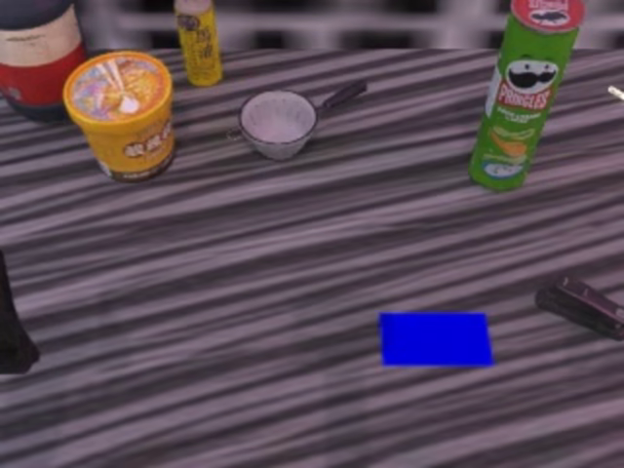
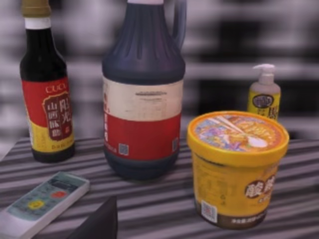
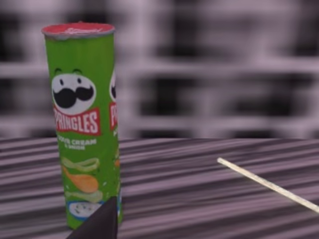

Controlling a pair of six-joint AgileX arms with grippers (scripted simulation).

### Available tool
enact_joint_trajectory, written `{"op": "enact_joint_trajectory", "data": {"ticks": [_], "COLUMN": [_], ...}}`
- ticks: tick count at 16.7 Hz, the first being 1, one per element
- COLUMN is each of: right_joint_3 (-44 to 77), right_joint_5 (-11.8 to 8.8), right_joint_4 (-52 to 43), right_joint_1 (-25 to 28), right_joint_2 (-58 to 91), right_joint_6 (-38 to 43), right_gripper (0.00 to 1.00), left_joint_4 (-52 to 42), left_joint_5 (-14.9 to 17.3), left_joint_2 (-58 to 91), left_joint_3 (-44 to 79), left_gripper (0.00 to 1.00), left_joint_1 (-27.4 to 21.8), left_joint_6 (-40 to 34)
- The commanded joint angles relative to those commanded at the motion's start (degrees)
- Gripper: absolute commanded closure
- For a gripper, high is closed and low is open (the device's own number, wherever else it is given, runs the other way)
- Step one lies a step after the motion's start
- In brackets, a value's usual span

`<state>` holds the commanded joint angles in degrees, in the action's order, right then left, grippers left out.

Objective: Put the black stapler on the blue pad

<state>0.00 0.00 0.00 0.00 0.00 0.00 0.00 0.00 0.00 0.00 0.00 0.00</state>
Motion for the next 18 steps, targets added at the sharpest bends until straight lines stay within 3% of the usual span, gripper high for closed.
{"op": "enact_joint_trajectory", "data": {"ticks": [4,8,18], "right_joint_3": [1.7,11.8,52.5], "right_joint_5": [-0.1,-0.2,0.4], "right_joint_4": [-1.3,-8.6,-40.8], "right_joint_1": [0.4,2.0,8.2], "right_joint_2": [1.8,12.6,69.0], "right_joint_6": [-1.0,-6.4,-29.7], "right_gripper": [0.0,0.0,0.0], "left_joint_4": [0.0,0.0,0.0], "left_joint_5": [0.0,0.0,0.0], "left_joint_2": [0.0,0.0,0.0], "left_joint_3": [0.0,0.0,0.0], "left_gripper": [0.0,0.0,0.0], "left_joint_1": [0.0,0.0,0.0], "left_joint_6": [0.0,0.0,0.0]}}
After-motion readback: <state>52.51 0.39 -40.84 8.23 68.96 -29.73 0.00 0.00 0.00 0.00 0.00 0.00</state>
